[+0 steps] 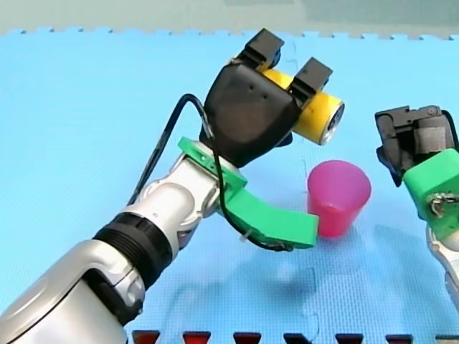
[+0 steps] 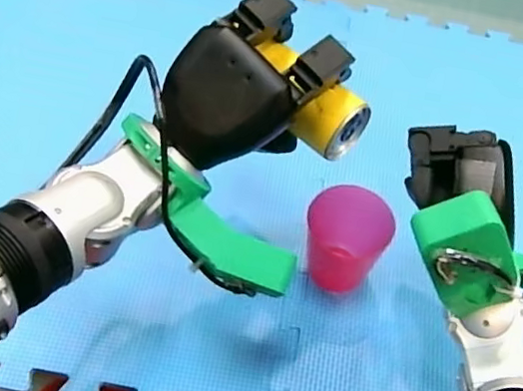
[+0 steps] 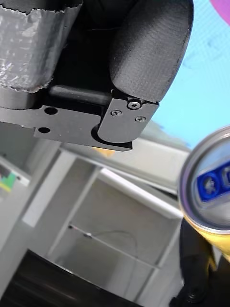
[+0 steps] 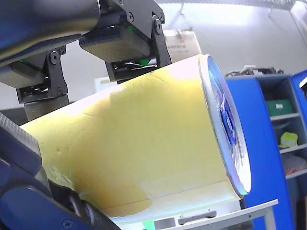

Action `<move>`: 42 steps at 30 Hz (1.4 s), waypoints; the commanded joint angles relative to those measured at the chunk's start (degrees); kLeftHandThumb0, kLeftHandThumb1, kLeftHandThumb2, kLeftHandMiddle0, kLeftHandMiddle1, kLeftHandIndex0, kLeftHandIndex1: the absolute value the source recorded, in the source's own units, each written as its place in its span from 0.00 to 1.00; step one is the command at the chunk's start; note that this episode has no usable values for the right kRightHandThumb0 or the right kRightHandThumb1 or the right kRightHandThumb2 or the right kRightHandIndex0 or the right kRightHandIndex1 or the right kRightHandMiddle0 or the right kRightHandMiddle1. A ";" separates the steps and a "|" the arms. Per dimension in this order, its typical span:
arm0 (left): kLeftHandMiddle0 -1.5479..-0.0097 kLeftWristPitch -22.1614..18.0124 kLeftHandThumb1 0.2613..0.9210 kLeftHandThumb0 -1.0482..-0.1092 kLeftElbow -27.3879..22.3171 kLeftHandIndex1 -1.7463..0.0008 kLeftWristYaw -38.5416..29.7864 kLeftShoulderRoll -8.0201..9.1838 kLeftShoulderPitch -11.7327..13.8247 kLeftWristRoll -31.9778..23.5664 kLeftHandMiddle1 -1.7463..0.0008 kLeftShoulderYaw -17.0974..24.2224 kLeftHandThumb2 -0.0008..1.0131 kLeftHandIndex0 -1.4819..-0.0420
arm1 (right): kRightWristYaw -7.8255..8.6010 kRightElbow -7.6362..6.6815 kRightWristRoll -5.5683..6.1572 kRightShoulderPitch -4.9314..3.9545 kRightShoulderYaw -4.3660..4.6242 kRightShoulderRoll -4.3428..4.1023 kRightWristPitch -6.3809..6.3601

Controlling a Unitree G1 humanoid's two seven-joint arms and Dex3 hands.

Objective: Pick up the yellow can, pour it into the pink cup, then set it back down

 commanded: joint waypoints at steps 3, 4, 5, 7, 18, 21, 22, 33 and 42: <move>0.50 0.15 0.98 0.72 0.38 0.27 0.99 0.12 -0.86 -0.16 0.00 -0.09 0.01 0.53 | 0.57 -2.03 0.43 0.42 0.39 -0.11 -0.70; 0.51 0.10 0.98 0.72 0.42 0.27 1.06 0.15 -0.85 -0.22 0.00 -0.09 0.01 0.53 | -1.17 -2.97 -1.00 0.46 1.18 0.29 -0.13; 0.51 0.04 0.98 0.72 0.46 0.27 1.11 0.17 -0.85 -0.28 0.00 -0.08 0.01 0.53 | -1.03 -3.05 -0.89 0.46 1.11 0.00 -0.05; 0.51 -0.08 0.98 0.72 0.58 0.28 1.24 0.19 -0.83 -0.40 0.00 -0.05 0.01 0.53 | -3.23 -4.13 -2.81 0.41 2.20 0.24 1.23; 0.51 -1.85 0.99 0.72 1.19 0.18 1.41 0.18 -1.06 -1.72 0.00 0.37 0.00 0.56 | 10.00 -5.19 7.14 0.73 -1.35 0.42 3.30; 0.51 -2.49 0.99 0.72 1.12 0.18 1.16 0.28 -1.10 -2.28 0.00 0.65 0.00 0.57 | 6.88 -6.77 5.15 1.17 -0.53 1.35 3.25; 0.51 -2.68 0.99 0.72 1.08 0.17 1.06 0.33 -1.10 -2.44 0.00 0.73 0.00 0.57 | 10.20 -5.84 7.83 1.25 -2.02 0.52 3.55; 0.51 -3.78 0.98 0.72 -0.34 0.16 0.51 1.04 -0.54 -3.58 0.00 1.49 0.00 0.58 | 17.58 -6.29 13.69 1.34 -4.80 0.71 7.25; 0.51 -7.29 0.98 0.75 -0.51 0.12 0.64 2.97 0.68 -6.52 0.00 3.96 0.00 0.59 | 16.47 2.49 14.18 0.37 -7.11 -0.27 9.56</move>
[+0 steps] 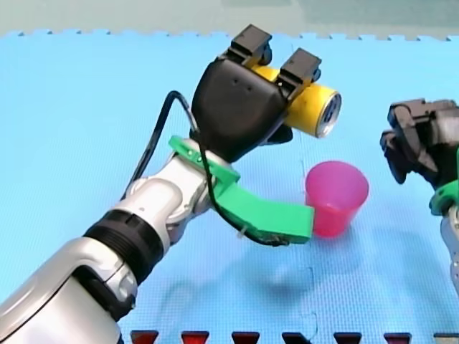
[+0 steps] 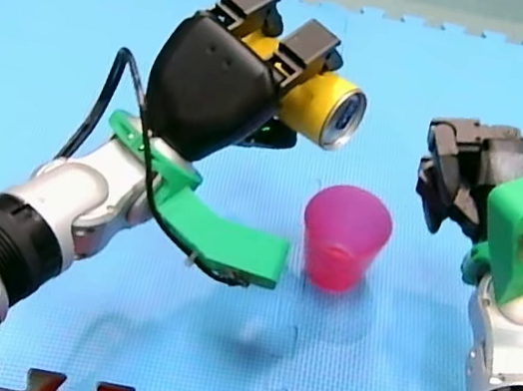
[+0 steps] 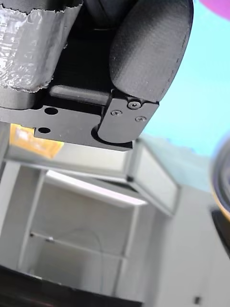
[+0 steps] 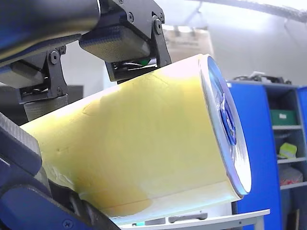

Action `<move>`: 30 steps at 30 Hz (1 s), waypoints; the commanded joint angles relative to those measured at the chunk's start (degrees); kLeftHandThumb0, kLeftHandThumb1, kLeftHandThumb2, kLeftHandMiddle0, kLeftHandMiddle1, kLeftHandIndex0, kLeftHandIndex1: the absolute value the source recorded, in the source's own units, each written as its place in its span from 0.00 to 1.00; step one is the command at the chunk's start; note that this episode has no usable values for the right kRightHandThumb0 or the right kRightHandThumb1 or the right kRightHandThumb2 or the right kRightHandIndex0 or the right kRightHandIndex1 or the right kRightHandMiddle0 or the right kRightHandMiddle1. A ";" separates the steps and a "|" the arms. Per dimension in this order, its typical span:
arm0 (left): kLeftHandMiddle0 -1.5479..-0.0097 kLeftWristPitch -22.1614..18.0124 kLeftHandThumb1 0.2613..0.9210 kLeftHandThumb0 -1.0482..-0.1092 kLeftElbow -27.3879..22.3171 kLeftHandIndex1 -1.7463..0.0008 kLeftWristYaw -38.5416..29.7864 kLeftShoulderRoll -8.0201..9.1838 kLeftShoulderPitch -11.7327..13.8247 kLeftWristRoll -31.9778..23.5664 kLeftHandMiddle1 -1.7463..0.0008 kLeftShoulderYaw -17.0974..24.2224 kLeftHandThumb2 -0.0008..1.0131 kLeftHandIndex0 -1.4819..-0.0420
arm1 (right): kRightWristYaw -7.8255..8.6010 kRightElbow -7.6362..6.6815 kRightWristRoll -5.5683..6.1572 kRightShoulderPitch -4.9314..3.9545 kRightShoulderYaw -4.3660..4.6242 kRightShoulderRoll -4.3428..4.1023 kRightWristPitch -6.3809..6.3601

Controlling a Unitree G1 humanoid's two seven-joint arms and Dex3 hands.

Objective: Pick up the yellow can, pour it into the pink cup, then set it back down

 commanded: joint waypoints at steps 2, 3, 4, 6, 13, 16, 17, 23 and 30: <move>0.51 -1.85 0.98 0.75 -0.09 0.11 0.23 1.39 0.73 -2.28 0.00 2.10 0.00 0.60 | -3.70 12.35 -2.01 -3.11 -1.00 -2.19 1.04; 0.51 -2.31 0.98 0.75 0.07 0.12 0.32 1.35 0.88 -2.96 0.00 2.66 0.00 0.60 | -4.35 13.27 -2.45 -3.69 -0.92 -2.27 1.60; 0.52 -2.82 0.97 0.75 0.27 0.17 0.58 1.32 1.03 -3.66 0.00 3.27 0.00 0.58 | -4.68 13.20 -2.66 -3.73 -0.84 -2.20 1.28; 0.52 -3.81 0.97 0.74 0.50 0.27 1.46 1.27 1.37 -4.82 0.00 4.42 0.00 0.53 | -5.39 12.09 -3.19 -3.38 -0.50 -1.98 -0.14; 0.48 -5.29 0.96 0.73 2.54 0.54 3.59 0.81 1.84 -7.31 0.10 6.80 0.00 0.39 | -8.84 13.10 -6.27 -4.38 0.47 -2.24 -0.63; 0.43 -6.80 0.96 0.70 3.14 0.83 3.78 0.77 1.99 -8.50 0.20 7.70 0.00 0.26 | -8.89 13.45 -6.45 -4.54 0.26 -2.25 -0.76; 0.42 -7.24 0.96 0.69 3.28 0.87 3.82 0.82 2.00 -8.72 0.22 7.87 0.00 0.24 | -8.86 13.51 -6.49 -4.60 0.21 -2.27 -0.78; 0.40 -9.51 0.94 0.69 3.96 0.96 4.27 0.71 2.12 -9.81 0.30 8.87 0.00 0.20 | -8.24 13.75 -6.38 -4.76 -0.16 -2.35 -0.91; 0.30 -17.25 0.91 0.65 5.47 1.00 2.42 0.19 2.84 -14.67 0.56 11.98 0.00 0.19 | -7.45 13.91 -5.97 -4.78 -0.87 -2.27 -1.14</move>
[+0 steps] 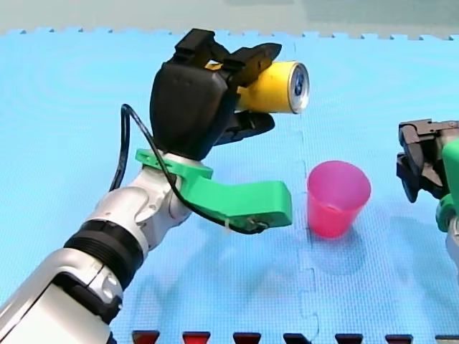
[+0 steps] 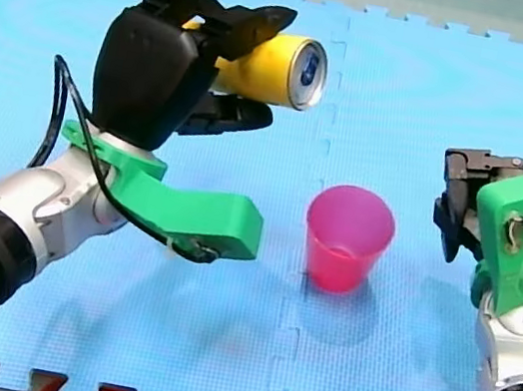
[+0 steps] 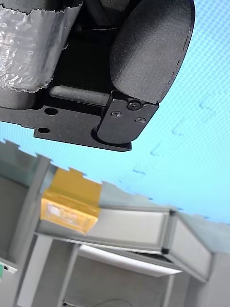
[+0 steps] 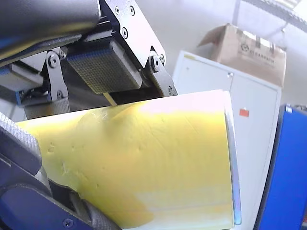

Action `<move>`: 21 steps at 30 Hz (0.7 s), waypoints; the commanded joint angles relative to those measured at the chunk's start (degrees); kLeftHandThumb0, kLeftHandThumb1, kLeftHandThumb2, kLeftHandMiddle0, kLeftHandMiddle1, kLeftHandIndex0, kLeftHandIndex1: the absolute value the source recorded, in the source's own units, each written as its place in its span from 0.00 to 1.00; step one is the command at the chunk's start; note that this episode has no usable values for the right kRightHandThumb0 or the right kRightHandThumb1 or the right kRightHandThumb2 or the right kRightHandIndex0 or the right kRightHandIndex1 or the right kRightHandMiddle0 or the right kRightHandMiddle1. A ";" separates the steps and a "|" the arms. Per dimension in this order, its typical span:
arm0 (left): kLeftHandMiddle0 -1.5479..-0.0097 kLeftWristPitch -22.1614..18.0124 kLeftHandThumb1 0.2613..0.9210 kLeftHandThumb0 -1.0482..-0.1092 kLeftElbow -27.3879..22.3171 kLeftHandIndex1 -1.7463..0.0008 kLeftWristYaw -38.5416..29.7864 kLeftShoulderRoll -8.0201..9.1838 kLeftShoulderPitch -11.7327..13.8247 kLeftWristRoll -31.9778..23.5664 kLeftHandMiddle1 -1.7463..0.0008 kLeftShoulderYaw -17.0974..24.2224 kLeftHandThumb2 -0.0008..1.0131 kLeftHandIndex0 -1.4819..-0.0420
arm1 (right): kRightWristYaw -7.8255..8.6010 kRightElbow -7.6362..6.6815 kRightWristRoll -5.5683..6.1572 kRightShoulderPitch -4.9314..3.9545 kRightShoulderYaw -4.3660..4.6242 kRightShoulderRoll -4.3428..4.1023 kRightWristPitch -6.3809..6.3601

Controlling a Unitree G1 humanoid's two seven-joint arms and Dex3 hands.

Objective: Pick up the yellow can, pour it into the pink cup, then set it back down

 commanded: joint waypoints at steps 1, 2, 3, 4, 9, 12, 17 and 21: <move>0.30 -3.24 0.90 0.64 0.42 1.00 -1.70 0.03 0.45 -2.96 0.58 2.14 0.00 0.19 | 0.29 0.15 0.34 -0.20 -0.41 -0.19 -0.38; 0.29 -4.47 0.89 0.63 0.46 1.00 -2.64 0.03 0.73 -4.02 0.59 2.85 0.00 0.18 | 0.43 0.15 0.41 -0.17 -0.50 -0.19 -0.45; 0.29 -5.36 0.88 0.63 0.48 1.00 -3.30 0.11 0.97 -4.72 0.59 3.35 0.00 0.18 | 0.56 0.16 0.46 -0.14 -0.58 -0.20 -0.52; 0.28 -6.17 0.88 0.62 0.54 1.00 -3.78 0.27 1.16 -5.18 0.60 3.75 0.00 0.18 | 0.74 0.16 0.52 -0.10 -0.66 -0.21 -0.60; 0.29 -10.82 0.87 0.59 1.10 1.00 -8.21 0.14 3.04 -9.81 0.55 7.15 0.00 0.18 | 1.57 0.12 0.90 -0.05 -1.08 -0.23 -0.74; 0.27 -14.25 0.86 0.59 0.26 1.00 -17.08 -0.79 5.12 -17.14 0.62 11.11 0.00 0.18 | 1.81 0.09 1.02 -0.08 -1.26 -0.23 -0.67; 0.20 -17.84 0.82 0.64 -1.77 1.00 -31.71 -3.18 9.03 -31.34 0.89 18.01 0.00 0.18 | 2.52 0.02 1.60 -0.08 -1.75 -0.13 -0.20; 0.18 -18.09 0.81 0.65 -3.03 1.00 -40.55 -4.58 10.98 -39.06 0.93 21.31 0.00 0.18 | 3.18 -0.02 2.13 -0.06 -2.19 -0.06 -0.01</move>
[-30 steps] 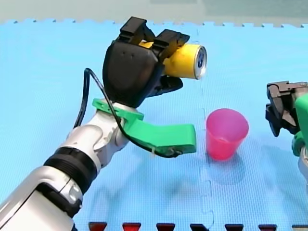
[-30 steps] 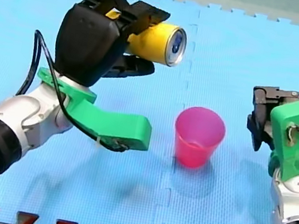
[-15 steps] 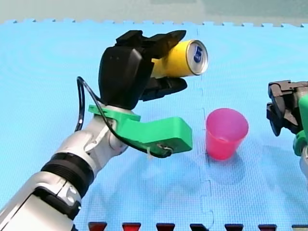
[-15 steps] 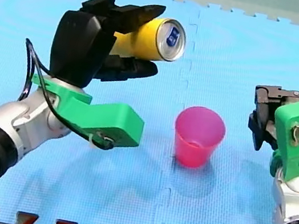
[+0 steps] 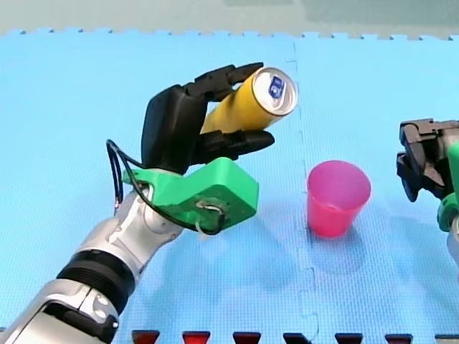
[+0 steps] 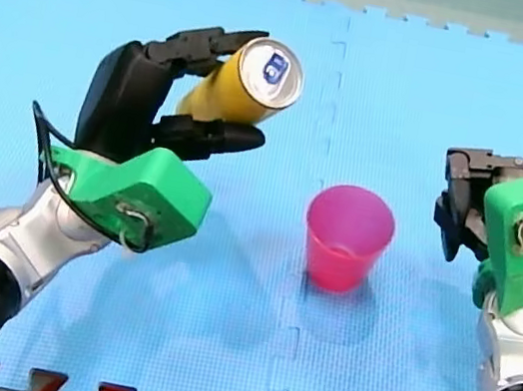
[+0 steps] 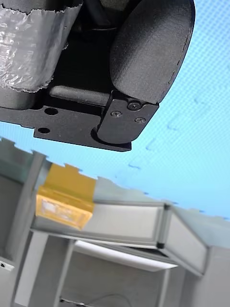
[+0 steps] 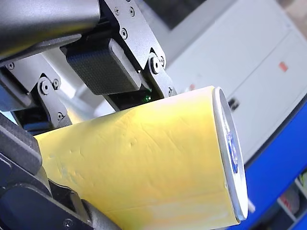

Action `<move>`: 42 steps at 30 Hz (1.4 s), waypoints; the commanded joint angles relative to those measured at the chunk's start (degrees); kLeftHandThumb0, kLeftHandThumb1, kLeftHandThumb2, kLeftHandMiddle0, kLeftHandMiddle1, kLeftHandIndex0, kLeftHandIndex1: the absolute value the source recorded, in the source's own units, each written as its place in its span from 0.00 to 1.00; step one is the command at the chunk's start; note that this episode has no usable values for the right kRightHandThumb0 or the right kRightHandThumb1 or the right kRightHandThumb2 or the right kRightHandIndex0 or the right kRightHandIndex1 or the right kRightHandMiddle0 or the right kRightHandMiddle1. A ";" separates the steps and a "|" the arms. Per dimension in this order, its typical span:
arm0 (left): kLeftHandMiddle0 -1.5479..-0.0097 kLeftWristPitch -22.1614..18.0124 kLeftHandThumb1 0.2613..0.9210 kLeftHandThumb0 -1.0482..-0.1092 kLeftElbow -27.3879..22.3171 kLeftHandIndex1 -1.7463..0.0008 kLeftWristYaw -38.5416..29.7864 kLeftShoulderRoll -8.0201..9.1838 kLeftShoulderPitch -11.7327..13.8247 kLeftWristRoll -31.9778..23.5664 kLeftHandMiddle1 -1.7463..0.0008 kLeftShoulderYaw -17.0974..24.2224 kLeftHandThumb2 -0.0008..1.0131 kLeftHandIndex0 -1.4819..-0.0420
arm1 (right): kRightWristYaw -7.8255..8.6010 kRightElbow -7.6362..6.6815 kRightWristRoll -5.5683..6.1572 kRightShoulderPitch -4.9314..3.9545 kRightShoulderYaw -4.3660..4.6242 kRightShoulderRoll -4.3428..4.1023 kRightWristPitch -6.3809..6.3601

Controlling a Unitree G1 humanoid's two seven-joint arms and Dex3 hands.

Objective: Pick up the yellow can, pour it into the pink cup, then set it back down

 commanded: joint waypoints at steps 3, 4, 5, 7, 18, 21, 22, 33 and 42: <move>0.17 -3.23 0.80 0.69 -3.24 1.00 -14.86 -1.90 4.22 -15.37 0.94 8.94 0.00 0.18 | 1.27 -0.14 1.54 -0.02 -1.26 -0.29 0.49; 0.17 -2.66 0.80 0.69 -3.47 1.00 -15.64 -1.81 4.76 -15.82 0.94 9.26 0.00 0.18 | 1.32 -0.16 1.54 0.00 -1.28 -0.33 0.49; 0.17 -2.09 0.80 0.69 -3.75 1.00 -16.34 -1.75 5.22 -16.21 0.94 9.54 0.00 0.18 | 1.36 -0.18 1.54 0.01 -1.30 -0.36 0.49; 0.16 -1.19 0.80 0.70 -4.41 1.00 -17.64 -1.64 6.23 -16.96 0.95 10.19 0.00 0.19 | 1.42 -0.21 1.53 0.04 -1.33 -0.44 0.49; 0.14 0.56 0.80 0.71 -6.99 1.00 -26.69 -1.77 9.36 -21.47 0.97 16.03 0.00 0.19 | 1.84 -0.42 1.45 0.42 -1.49 -0.67 0.35; 0.14 1.08 0.80 0.71 -7.95 1.00 -27.58 -2.02 9.96 -21.83 0.97 17.50 0.00 0.19 | 2.18 -0.42 1.81 0.54 -1.77 -0.60 0.30; 0.13 1.39 0.80 0.71 -8.30 1.00 -27.67 -2.12 10.18 -21.90 0.97 17.93 0.00 0.19 | 2.27 -0.41 1.88 0.56 -1.83 -0.61 0.29; 0.13 3.86 0.79 0.72 -10.57 1.00 -26.54 -2.31 11.46 -19.55 0.98 19.68 0.00 0.19 | 3.37 -0.05 2.19 0.54 -2.36 -0.98 0.38; 0.13 3.67 0.79 0.72 -10.94 1.00 -26.55 -2.27 11.96 -17.76 0.99 19.60 0.00 0.19 | 3.82 -0.20 2.26 0.79 -2.59 -1.02 0.13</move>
